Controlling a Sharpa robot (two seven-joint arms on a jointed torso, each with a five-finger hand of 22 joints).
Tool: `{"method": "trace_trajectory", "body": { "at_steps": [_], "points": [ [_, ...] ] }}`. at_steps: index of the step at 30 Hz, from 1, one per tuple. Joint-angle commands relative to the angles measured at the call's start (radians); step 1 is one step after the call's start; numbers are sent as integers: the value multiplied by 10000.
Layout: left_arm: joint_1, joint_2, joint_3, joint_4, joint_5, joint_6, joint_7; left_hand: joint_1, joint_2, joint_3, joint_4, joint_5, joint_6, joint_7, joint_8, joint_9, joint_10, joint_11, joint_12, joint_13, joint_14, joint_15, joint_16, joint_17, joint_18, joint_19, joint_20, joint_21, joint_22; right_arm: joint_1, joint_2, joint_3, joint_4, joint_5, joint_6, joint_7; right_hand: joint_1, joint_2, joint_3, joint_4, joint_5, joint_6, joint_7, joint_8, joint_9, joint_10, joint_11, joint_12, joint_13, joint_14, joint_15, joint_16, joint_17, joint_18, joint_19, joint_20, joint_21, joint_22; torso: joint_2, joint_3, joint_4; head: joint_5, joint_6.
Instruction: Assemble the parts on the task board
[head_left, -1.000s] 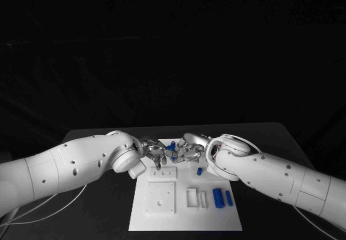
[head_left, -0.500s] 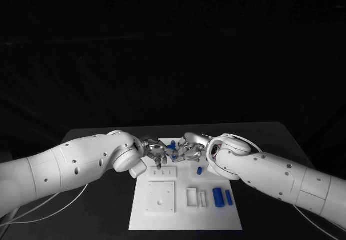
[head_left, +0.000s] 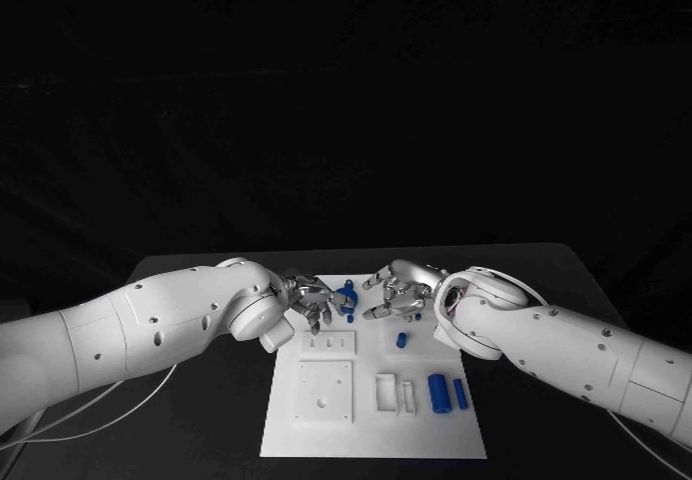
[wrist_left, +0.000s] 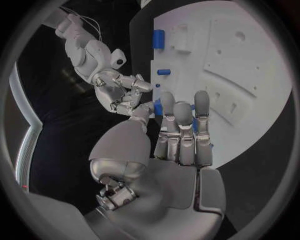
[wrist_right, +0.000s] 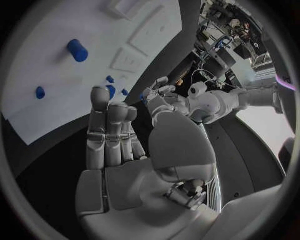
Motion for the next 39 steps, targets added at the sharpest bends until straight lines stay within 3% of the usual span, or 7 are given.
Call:
{"method": "trace_trajectory", "body": {
  "at_steps": [1, 13, 21, 25, 33, 35, 39],
  "points": [
    [-1, -1, -2, -37, -548, -380, -364, -36, 5, 1463, -1546, -7, 411, -327, -59, 404, 70, 1, -45, 14, 90, -11, -63, 26, 83, -28, -44, 43, 17, -42, -303, 106, 129, 868, -370, 593, 30, -47, -317, 126, 217, -16, 0, -40, -11, -77, -7, -24, -104, -67, 0, -40, -64, 172, 300, 66, -167, -62, -2, 16, -4, 48, -35],
    [0, -12, -42, -52, -2699, -303, -818, 12, -54, 1368, -1625, 14, 615, -358, -228, 253, 258, -36, -208, 16, 260, -55, -205, 141, 16, 502, -82, -648, -36, 116, -1284, 684, 166, 2448, -1785, 1023, -378, 235, 120, 24, 1090, 982, -73, 4, 39, -438, -77, -768, -1415, -138, -28, -866, -750, 50, 282, 43, -1507, -1168, -14, 11, -46, 133, -91],
    [-53, 154, -300, -14, -3978, -314, -1322, 13, -109, 1367, -1660, 110, 733, -384, -275, 203, 404, -73, -248, 55, 408, -92, -250, 220, 2, 714, -123, -992, 400, 435, -1135, 1051, -491, 3814, -2721, 1500, -447, 254, 388, -165, 1625, 985, -58, 2, 37, -565, -69, -1193, -2107, -262, 7, -1661, -1148, -15, 114, 93, -1997, -1850, -9, 4, -27, 143, -188],
    [-197, 246, -358, -27, -4473, -222, -1490, 6, -201, 1447, -1683, 322, 817, -396, -305, 163, 483, -90, -308, 52, 467, -111, -285, 264, 9, 781, -142, -1095, 606, 545, -994, 1110, -758, 4301, -3096, 1844, -494, 261, 855, -480, 2126, 884, -22, -5, 30, -493, -25, -2402, -3584, -259, 91, -3404, -2083, -115, -295, 196, -2446, -3357, 3, 3, -22, 192, -241],
    [-424, 327, -385, -94, -4689, -301, -1606, -31, -230, 1487, -1668, 324, 900, -413, -400, 182, 580, -103, -453, 179, 569, -125, -459, 472, -21, 1051, -157, -1824, 1545, 657, -743, 1141, -1032, 5023, -3319, 2765, -516, 350, 2188, -954, 1195, 1324, 112, 2, 37, -952, 298, -3957, -6204, -214, 538, -6912, -3631, -221, -1467, 605, -2455, -7158, 2, -9, -45, 209, -335],
    [-468, 343, -388, -118, -4700, -341, -1619, -37, -237, 1484, -1668, 330, 911, -418, -404, 185, 594, -107, -461, 193, 582, -128, -473, 491, -23, 1093, -160, -1948, 1700, 674, -668, 1143, -1100, 5426, -3410, 3083, -590, 292, 2521, -964, 1280, 1154, 203, 11, 33, -2346, 884, -5339, -7203, -1812, 1163, -8005, -4216, -495, -3234, 1070, -2551, -7892, -6, -15, -33, 189, -367],
    [-531, 367, -393, -152, -4707, -472, -1631, -41, -245, 1488, -1670, 338, 926, -419, -410, 181, 606, -110, -484, 209, 604, -132, -495, 518, -28, 1171, -164, -2152, 1955, 721, -526, 1145, -1264, 6081, -3441, 3473, -528, 173, 3100, -895, 1198, 375, 335, 2, 2, -1672, 1286, -7746, -9673, -2871, 1845, -8174, -7486, -22, -4936, 2111, -2239, -10845, -9, -9, -39, 172, -399]
  ]
}}
